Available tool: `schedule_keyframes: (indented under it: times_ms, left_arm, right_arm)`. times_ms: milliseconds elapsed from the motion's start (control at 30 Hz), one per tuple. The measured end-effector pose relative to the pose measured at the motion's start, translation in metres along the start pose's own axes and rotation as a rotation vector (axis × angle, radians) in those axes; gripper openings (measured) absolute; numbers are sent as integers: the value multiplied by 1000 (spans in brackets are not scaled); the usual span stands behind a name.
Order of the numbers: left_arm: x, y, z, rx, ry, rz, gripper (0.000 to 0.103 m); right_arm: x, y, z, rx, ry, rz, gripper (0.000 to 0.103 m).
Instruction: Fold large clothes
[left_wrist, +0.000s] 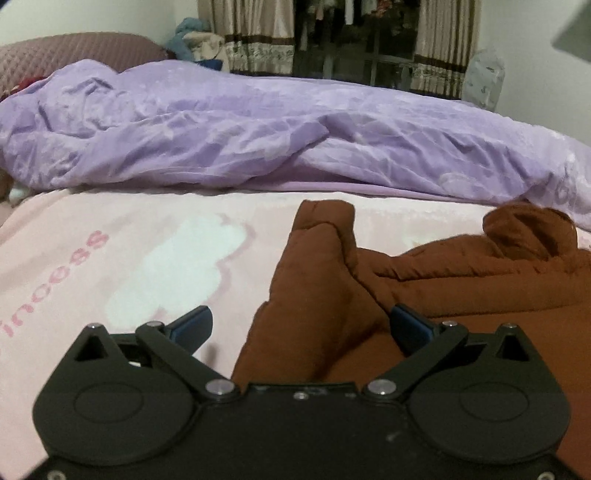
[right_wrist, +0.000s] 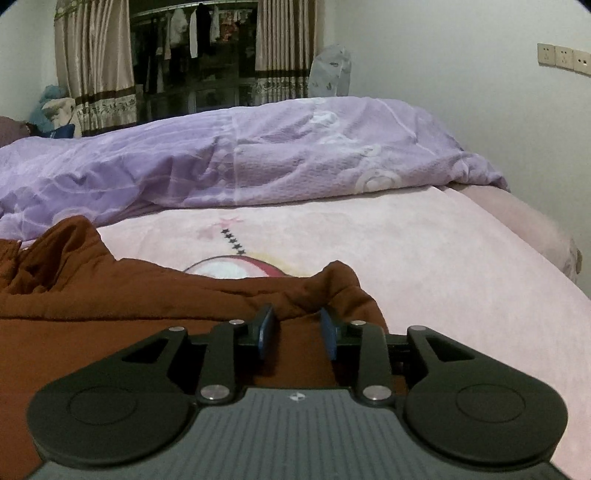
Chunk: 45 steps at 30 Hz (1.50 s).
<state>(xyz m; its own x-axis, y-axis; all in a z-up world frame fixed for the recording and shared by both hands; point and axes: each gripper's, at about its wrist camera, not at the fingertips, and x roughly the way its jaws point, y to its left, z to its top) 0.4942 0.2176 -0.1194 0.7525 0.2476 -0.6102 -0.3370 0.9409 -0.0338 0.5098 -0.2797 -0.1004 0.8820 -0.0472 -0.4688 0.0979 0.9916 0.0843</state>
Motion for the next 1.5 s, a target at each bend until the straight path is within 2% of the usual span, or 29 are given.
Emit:
schedule_keyframes:
  times_ms: [67, 100, 167, 267, 367, 400, 467, 500, 533, 567, 600, 767, 833, 967, 1033, 1133, 1200, 1300, 1367, 1500]
  left_arm:
    - [-25, -6, 9, -28, -43, 35, 103]
    - [-40, -10, 14, -40, -76, 12, 103]
    - [-71, -27, 22, -51, -132, -65, 103]
    - [-92, -67, 24, 38, -167, -89, 103]
    - [-85, -101, 9, 131, -139, -121, 103]
    - [-74, -110, 0, 157, -100, -118, 103]
    - [-38, -125, -24, 201, 22, -87, 103]
    - [-28, -129, -35, 210, 12, -72, 103]
    - [-30, -134, -41, 232, -42, -54, 103]
    - [-32, -140, -40, 256, -47, -34, 103]
    - [-34, -143, -38, 264, -47, -22, 103]
    - [-37, -141, -40, 243, -55, -27, 103]
    - [-43, -139, -36, 237, -30, -11, 103]
    - [-70, -136, -22, 166, 10, -52, 103]
    - [-83, -139, -21, 152, -3, -77, 103]
    - [-83, -152, -29, 207, 30, -71, 103]
    - [-70, -162, -39, 255, 70, -32, 103]
    - [-72, -162, -47, 287, 48, -27, 103]
    - [-80, -153, -38, 294, 15, -44, 103]
    - [-89, -109, -10, 241, -92, 62, 103]
  right_arm:
    - [-6, 5, 3, -9, -9, -28, 30]
    - [-17, 10, 6, -19, -31, -35, 28]
    - [-42, 23, 10, -27, -88, 11, 28]
    - [-75, 51, 16, 3, -120, 102, 28]
    - [-87, 79, 12, 20, -92, 234, 28]
    - [-84, 89, 7, 8, -73, 258, 28]
    - [-62, 108, -9, -37, 5, 242, 28]
    - [-43, 115, -22, -58, 59, 226, 28]
    - [-31, 117, -35, -63, 43, 225, 28]
    - [-31, 118, -38, -72, 11, 215, 28]
    - [-34, 122, -32, -94, 19, 200, 28]
    - [-35, 120, -31, -94, 12, 197, 29]
    - [-39, 120, -31, -91, 11, 187, 29]
    - [-75, 122, -26, -52, 9, 233, 28]
    - [-90, 123, -22, -38, 8, 259, 28]
    - [-100, 126, -22, -38, 20, 263, 28]
    - [-92, 131, -25, -62, 72, 249, 28]
    - [-81, 133, -29, -87, 107, 246, 26]
    - [-86, 125, -23, -80, 76, 267, 26]
    - [-94, 92, -2, -62, -8, 181, 26]
